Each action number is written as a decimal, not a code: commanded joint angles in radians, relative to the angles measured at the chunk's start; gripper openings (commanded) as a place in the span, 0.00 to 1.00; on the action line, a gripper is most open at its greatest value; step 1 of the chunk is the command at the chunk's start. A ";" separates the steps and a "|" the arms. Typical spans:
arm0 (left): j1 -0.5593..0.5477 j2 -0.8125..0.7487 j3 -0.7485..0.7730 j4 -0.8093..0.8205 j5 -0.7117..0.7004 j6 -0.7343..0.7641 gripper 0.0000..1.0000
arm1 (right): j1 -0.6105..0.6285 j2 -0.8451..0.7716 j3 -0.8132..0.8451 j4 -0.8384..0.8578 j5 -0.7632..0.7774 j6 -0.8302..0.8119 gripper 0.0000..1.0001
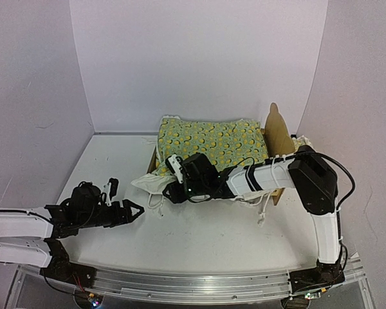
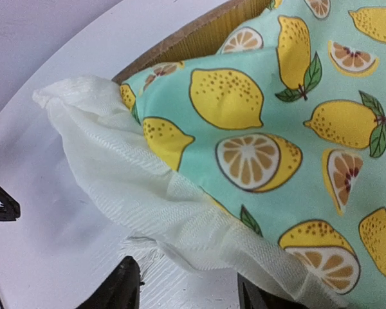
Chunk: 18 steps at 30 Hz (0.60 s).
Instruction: Set up the pet bed
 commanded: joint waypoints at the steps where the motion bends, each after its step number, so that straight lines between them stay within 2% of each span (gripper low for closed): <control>1: 0.002 0.073 0.019 0.249 0.002 0.075 0.85 | -0.009 -0.079 0.038 -0.061 -0.153 0.028 0.57; 5: 0.006 0.233 0.098 0.283 -0.035 0.157 0.77 | 0.027 -0.100 -0.032 -0.023 -0.234 0.146 0.59; 8: 0.015 0.349 0.169 0.285 -0.040 0.187 0.61 | 0.065 -0.064 -0.019 -0.011 -0.204 0.176 0.56; 13: 0.036 0.451 0.204 0.295 0.031 0.136 0.44 | 0.078 0.011 0.007 0.022 -0.103 0.211 0.47; 16: 0.035 0.492 0.231 0.312 0.135 0.137 0.42 | 0.071 -0.027 -0.028 0.024 -0.011 0.195 0.47; 18: 0.026 0.529 0.246 0.313 0.162 0.116 0.43 | 0.045 -0.061 -0.058 0.028 -0.017 0.193 0.47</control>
